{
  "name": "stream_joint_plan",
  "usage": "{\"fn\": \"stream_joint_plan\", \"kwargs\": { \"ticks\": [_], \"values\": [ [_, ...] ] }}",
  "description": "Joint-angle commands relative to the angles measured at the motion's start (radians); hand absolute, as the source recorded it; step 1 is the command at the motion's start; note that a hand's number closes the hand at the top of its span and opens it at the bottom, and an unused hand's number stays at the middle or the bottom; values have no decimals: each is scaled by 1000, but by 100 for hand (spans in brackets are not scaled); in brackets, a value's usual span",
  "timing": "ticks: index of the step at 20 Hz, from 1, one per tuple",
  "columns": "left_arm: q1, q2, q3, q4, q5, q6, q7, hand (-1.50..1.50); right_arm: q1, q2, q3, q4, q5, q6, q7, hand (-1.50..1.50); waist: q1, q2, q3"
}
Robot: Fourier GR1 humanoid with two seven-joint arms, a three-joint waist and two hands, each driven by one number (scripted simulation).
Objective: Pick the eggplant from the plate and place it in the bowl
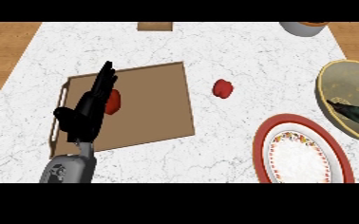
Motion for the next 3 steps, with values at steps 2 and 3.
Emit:
{"fn": "stream_joint_plan", "kwargs": {
  "ticks": [2, 3],
  "values": [
    [28, 16, 13, -26, 19, -19, -2, 0, 104, 21, 24, -27, -3, 197, -207, -150, -5, -3, 0],
    [-1, -21, -33, -27, -17, 12, 37, 0, 81, 47, 21, -13, -7, 146, -192, -150, 5, 1, 2]
  ]
}}
